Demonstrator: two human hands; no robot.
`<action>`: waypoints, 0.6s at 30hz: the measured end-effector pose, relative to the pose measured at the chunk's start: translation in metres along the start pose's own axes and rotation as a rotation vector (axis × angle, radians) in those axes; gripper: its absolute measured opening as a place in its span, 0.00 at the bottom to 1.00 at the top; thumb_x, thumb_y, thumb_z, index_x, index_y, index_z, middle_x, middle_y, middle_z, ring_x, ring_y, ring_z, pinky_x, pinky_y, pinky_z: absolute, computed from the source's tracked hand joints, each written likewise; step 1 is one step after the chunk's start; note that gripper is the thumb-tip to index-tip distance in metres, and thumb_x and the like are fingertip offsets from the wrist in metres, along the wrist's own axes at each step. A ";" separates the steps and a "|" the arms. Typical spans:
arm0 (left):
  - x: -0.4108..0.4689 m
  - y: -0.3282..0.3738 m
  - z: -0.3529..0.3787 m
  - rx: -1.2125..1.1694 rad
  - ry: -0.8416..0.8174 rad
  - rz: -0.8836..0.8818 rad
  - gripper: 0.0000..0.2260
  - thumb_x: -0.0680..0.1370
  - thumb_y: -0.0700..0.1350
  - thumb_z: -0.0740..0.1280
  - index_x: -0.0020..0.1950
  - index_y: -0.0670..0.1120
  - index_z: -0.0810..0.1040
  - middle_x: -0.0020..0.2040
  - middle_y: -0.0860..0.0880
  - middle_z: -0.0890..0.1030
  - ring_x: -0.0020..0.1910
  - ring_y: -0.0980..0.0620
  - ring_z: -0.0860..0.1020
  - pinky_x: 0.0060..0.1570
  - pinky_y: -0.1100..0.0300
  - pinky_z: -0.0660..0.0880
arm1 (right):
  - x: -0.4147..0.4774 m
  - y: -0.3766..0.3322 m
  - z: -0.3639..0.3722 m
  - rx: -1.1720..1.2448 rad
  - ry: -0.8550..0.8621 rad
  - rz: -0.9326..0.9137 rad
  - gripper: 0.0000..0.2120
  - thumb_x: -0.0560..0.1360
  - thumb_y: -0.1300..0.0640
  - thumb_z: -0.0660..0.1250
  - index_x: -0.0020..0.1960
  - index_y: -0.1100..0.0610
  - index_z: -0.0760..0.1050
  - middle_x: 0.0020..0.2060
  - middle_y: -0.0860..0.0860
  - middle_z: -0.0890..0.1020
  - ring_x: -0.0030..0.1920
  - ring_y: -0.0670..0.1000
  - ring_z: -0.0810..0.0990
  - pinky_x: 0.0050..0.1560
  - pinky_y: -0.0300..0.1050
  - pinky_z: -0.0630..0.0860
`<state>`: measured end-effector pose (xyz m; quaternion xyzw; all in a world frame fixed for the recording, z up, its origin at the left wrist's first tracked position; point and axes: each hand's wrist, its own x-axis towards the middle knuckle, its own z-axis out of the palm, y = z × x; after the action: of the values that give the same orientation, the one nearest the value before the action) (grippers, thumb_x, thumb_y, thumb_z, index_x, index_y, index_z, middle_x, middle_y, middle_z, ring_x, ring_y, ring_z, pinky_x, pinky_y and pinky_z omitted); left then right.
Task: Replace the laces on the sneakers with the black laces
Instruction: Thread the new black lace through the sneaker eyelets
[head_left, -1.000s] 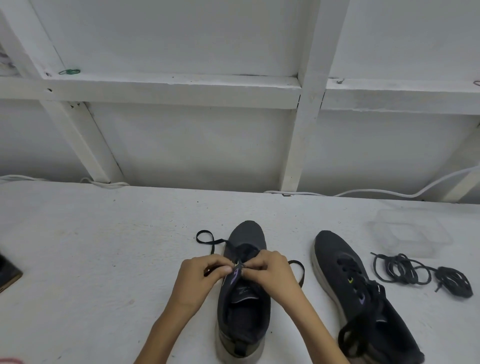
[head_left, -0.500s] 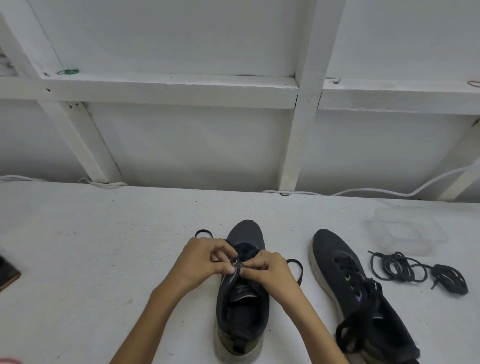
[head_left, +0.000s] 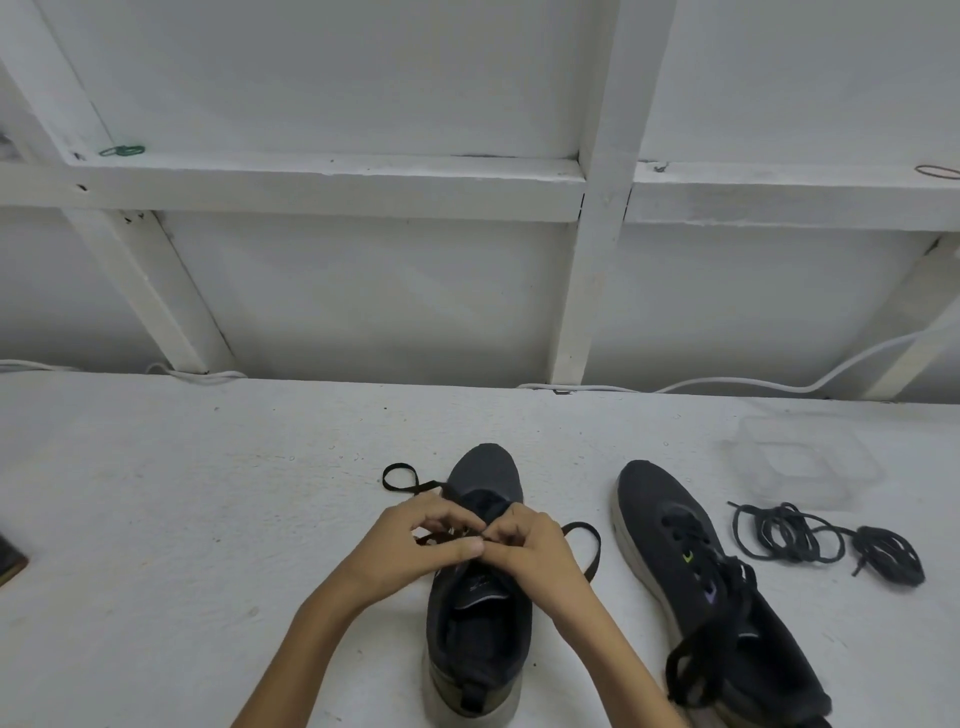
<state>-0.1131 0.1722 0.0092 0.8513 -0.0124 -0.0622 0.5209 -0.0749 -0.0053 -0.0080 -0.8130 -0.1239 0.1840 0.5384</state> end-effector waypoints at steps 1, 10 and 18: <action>-0.001 0.000 0.000 -0.005 0.016 -0.005 0.07 0.73 0.48 0.75 0.47 0.59 0.84 0.47 0.62 0.80 0.50 0.60 0.78 0.48 0.68 0.73 | -0.001 0.000 0.000 0.024 0.009 0.002 0.11 0.68 0.55 0.75 0.29 0.46 0.78 0.38 0.47 0.77 0.39 0.45 0.76 0.43 0.46 0.74; -0.004 -0.006 -0.003 0.200 0.141 -0.014 0.14 0.64 0.64 0.64 0.46 0.66 0.80 0.51 0.65 0.76 0.53 0.61 0.75 0.53 0.59 0.74 | -0.001 -0.020 -0.032 0.533 -0.042 0.094 0.05 0.74 0.67 0.69 0.41 0.66 0.83 0.26 0.53 0.77 0.26 0.49 0.71 0.34 0.42 0.72; -0.003 -0.002 0.027 0.040 0.256 0.122 0.17 0.73 0.62 0.63 0.42 0.51 0.82 0.39 0.53 0.80 0.42 0.52 0.77 0.42 0.56 0.75 | -0.001 -0.026 -0.037 0.373 -0.135 0.003 0.05 0.75 0.65 0.70 0.48 0.66 0.83 0.40 0.55 0.82 0.37 0.50 0.80 0.37 0.40 0.78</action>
<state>-0.1192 0.1494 -0.0048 0.8601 0.0013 0.0791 0.5040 -0.0595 -0.0261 0.0286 -0.6852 -0.1225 0.2586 0.6698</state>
